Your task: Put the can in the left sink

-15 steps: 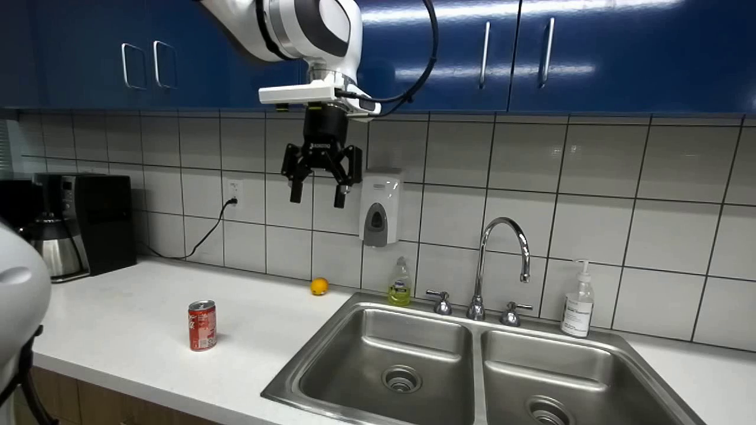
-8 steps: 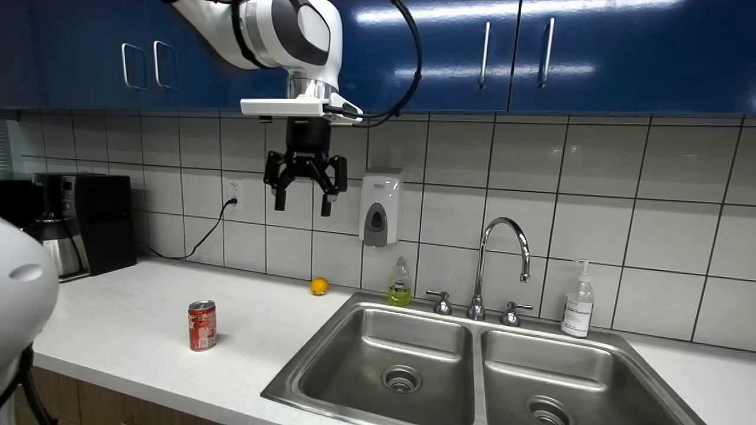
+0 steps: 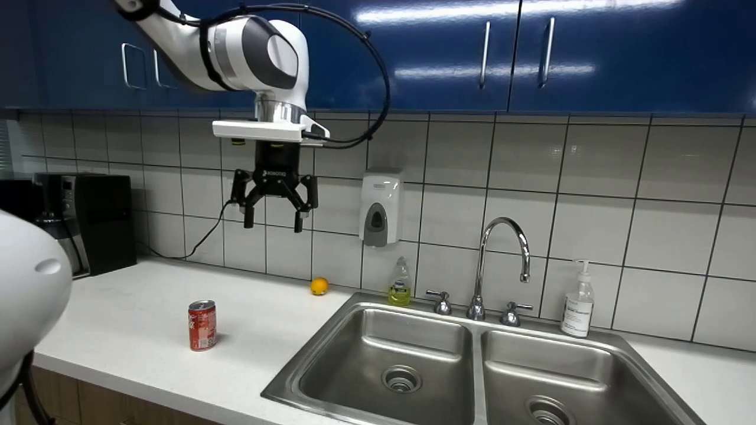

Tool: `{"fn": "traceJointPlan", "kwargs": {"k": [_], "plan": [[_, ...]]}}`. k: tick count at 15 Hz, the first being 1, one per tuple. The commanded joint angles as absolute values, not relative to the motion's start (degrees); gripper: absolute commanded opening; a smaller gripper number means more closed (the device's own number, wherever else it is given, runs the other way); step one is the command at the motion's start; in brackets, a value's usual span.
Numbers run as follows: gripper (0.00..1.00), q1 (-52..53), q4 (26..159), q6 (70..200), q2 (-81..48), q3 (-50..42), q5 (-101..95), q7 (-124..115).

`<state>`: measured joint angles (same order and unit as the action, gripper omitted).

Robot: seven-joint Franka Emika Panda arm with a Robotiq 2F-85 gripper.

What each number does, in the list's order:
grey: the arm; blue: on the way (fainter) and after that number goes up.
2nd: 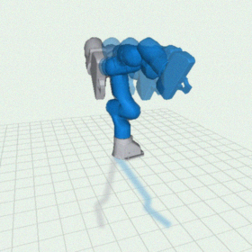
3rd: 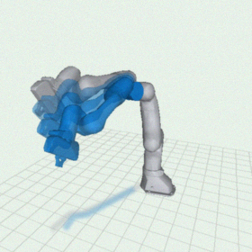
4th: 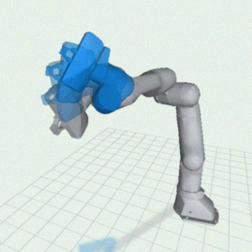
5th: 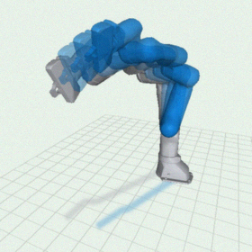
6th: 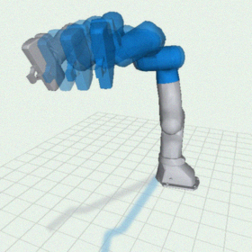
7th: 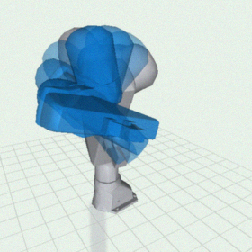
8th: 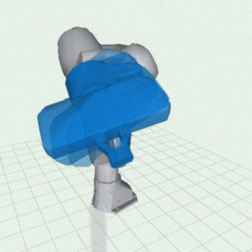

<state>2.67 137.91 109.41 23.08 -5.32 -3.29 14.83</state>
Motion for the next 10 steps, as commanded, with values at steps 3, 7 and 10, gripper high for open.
{"fn": "traceJointPlan", "kwargs": {"k": [3, 7, 10], "plan": [[1.0, 5.4, 139.8, 113.9, 21.6, -3.5, -1.5, 19.5], [1.0, 6.3, 139.6, 116.4, 18.6, -3.5, -0.4, 22.4], [1.0, 6.0, 138.2, 119.0, 14.5, -3.8, -0.6, 25.1]]}}
